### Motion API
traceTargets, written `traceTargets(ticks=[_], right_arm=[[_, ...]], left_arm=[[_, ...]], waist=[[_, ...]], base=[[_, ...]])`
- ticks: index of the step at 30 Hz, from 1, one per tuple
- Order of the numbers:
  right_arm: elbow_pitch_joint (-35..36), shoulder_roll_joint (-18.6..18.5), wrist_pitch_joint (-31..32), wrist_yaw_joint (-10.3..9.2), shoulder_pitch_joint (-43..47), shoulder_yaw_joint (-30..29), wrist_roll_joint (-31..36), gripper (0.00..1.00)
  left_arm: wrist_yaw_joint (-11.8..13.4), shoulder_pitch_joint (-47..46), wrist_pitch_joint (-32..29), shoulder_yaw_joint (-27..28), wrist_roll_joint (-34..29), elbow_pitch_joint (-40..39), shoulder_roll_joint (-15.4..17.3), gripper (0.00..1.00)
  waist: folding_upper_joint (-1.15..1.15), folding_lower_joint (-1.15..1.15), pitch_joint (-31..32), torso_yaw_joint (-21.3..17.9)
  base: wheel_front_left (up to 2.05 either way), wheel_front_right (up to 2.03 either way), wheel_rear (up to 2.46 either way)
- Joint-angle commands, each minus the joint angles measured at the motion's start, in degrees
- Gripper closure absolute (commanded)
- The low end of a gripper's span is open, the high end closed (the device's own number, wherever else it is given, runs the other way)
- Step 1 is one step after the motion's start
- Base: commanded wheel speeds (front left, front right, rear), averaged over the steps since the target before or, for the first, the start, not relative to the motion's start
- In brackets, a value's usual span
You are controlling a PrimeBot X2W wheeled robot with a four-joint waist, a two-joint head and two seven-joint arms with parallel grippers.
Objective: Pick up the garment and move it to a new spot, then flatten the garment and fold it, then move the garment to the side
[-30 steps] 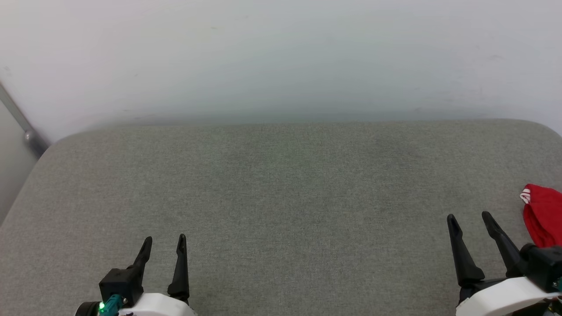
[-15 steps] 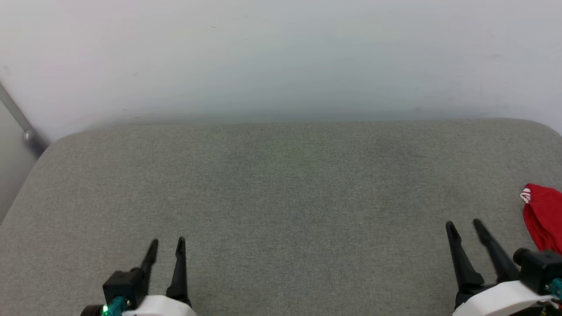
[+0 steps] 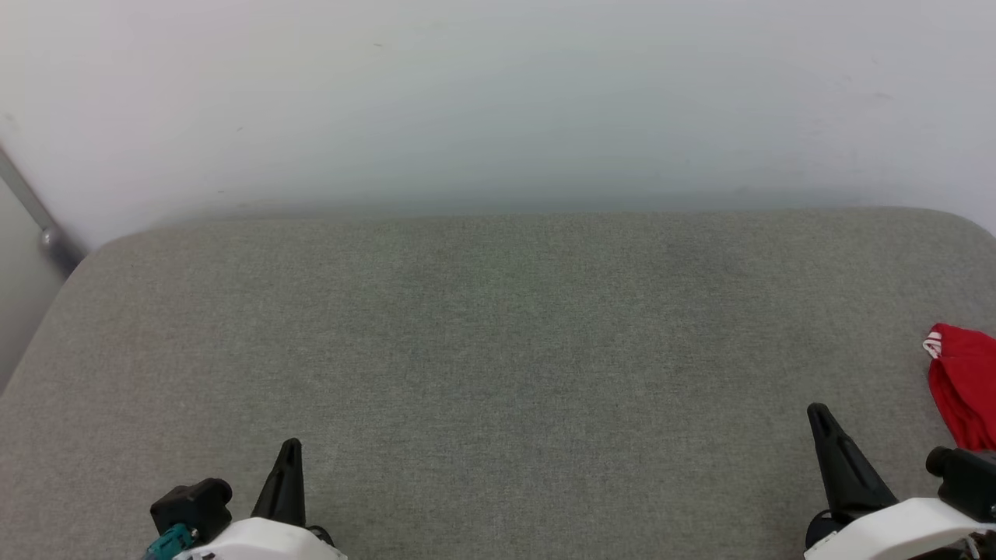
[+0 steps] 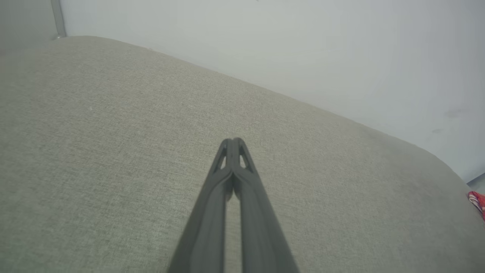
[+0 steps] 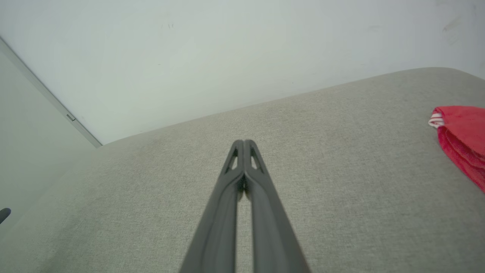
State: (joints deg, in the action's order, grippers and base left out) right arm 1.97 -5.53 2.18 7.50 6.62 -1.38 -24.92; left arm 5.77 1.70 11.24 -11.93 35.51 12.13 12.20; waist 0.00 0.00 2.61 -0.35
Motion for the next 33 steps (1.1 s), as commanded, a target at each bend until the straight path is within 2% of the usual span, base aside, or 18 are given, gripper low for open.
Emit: traceTargets(ticks=[1,33], right_arm=[[0.35,0.02,0.14,0.00,-2.08,-0.31,-2.03,1.00],[-6.19,0.94,1.70,0.00,-6.66,-2.09,-28.62,1.00]], left_arm=[[-0.47,-1.97,-0.33,0.90,1.61,-0.67,0.03,1.00],[-5.70,-4.61,-7.32,8.00,23.95,0.32,-3.66,1.00]], waist=[[0.00,0.00,-0.02,0.00],[0.00,0.00,-0.82,0.11]], base=[[0.00,0.00,0.00],[0.00,0.00,0.00]])
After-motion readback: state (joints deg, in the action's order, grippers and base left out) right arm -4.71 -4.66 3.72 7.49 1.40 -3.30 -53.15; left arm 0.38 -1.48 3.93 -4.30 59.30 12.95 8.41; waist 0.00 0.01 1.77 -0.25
